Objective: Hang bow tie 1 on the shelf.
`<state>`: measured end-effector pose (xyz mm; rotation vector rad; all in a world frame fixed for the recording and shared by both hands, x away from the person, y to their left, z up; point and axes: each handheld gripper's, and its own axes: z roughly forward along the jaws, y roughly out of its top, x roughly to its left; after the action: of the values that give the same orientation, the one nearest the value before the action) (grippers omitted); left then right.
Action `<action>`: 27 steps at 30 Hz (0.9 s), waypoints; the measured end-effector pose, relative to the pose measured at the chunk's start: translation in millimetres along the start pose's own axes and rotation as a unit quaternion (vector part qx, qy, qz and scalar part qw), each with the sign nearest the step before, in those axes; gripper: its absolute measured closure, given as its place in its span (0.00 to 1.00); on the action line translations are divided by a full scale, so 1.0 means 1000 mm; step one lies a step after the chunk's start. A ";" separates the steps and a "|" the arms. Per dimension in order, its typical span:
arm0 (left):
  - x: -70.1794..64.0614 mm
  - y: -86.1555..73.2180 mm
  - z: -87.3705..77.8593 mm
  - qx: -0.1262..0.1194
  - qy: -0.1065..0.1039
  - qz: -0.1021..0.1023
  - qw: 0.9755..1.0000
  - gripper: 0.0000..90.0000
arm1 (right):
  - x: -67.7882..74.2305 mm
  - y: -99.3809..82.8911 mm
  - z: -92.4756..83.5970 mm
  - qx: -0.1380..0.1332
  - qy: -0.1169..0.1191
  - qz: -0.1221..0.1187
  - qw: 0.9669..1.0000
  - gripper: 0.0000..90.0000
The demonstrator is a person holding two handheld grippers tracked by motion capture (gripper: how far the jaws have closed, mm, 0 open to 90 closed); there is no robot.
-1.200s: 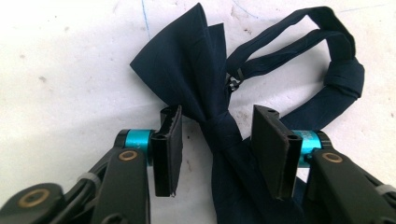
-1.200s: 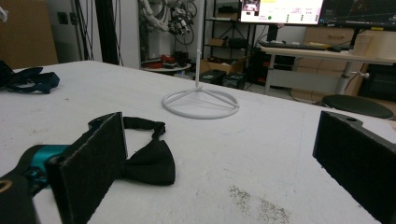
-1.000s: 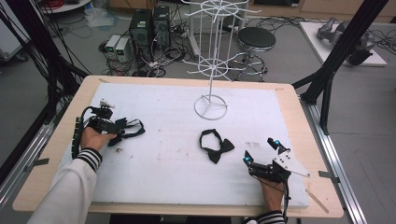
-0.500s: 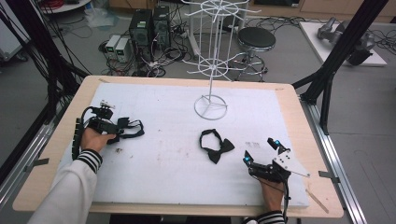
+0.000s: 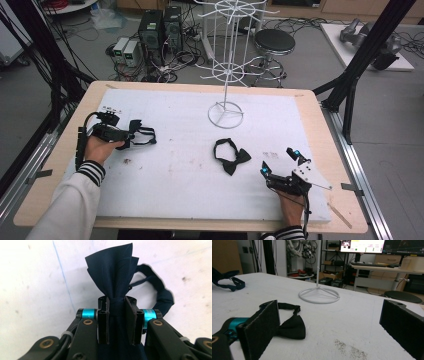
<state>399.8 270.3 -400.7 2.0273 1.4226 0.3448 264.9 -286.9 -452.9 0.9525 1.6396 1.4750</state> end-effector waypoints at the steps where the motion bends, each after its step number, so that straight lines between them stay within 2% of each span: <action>1: 0.000 0.001 -0.002 0.001 -0.004 0.007 1.000 0.82 | 0.000 0.000 0.000 0.000 0.000 0.001 1.000 0.02; 5: -0.003 0.004 -0.005 -0.012 -0.013 0.014 1.000 0.82 | 0.000 0.000 0.000 -0.002 -0.001 -0.001 1.000 0.02; 8: -0.004 0.006 -0.009 -0.031 -0.019 0.020 0.999 0.82 | 0.000 0.000 0.000 -0.002 -0.001 -0.001 1.000 0.02; 12: -0.008 0.009 -0.013 -0.052 -0.018 0.032 0.998 0.83 | 0.000 0.000 0.000 -0.003 -0.001 0.000 1.000 0.02; 19: -0.017 0.015 -0.020 -0.096 -0.028 0.049 0.994 0.83 | 0.000 0.000 0.000 -0.003 -0.001 0.000 1.000 0.02; 22: -0.019 0.018 -0.022 -0.105 -0.029 0.056 0.992 0.83 | 0.000 0.000 0.000 -0.001 -0.002 0.002 1.000 0.02; 27: -0.023 0.022 -0.026 -0.134 -0.037 0.046 0.989 0.83 | 0.000 0.000 0.000 -0.003 -0.001 0.001 1.000 0.02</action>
<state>393.7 253.3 -363.8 1.8686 1.1722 0.4703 265.2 -287.2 -453.0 0.9521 1.6331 1.4786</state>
